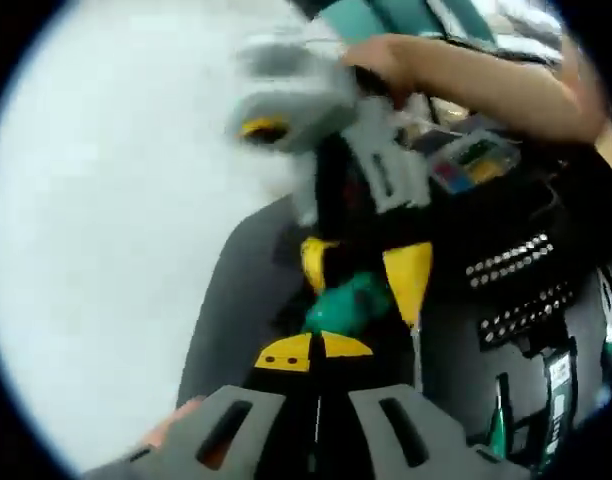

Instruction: Pick up the tools and put them into their designated positions in the toolbox.

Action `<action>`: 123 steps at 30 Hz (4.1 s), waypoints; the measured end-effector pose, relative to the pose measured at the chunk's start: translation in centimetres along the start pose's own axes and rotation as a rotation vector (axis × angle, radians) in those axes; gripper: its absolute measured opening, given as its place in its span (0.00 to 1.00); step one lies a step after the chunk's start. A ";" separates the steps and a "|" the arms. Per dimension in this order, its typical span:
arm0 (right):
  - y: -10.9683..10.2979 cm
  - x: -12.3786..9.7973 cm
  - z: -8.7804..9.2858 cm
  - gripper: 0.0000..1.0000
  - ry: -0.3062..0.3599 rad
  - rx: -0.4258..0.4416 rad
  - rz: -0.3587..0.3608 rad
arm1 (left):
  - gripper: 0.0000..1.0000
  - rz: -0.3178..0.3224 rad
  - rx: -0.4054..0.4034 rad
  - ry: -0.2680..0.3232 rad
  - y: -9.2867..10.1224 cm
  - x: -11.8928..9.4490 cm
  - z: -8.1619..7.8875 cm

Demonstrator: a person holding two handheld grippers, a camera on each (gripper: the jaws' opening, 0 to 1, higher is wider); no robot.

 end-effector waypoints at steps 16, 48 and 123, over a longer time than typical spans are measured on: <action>1.1 -3.2 -1.2 0.21 0.077 -0.015 0.155 | 0.03 -0.038 0.002 0.040 -0.2 -0.9 -1.7; -5.6 -0.4 -3.1 0.18 -0.224 -0.912 0.175 | 0.00 0.079 -0.020 0.062 1.7 2.8 0.1; 3.6 -2.1 -0.8 0.14 0.100 0.362 0.048 | 0.10 0.182 -0.211 -0.015 3.0 0.5 -0.3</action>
Point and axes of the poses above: the point that each gripper's makers call its tool centre point, and the gripper's own axes: x roughly forward along the fingers, y roughly to its right, z roughly out of its underside, the point moved 9 cm from there along -x, roughly backward along the fingers, and after that the axes turned 3 degrees about x, right-handed, at the moved point
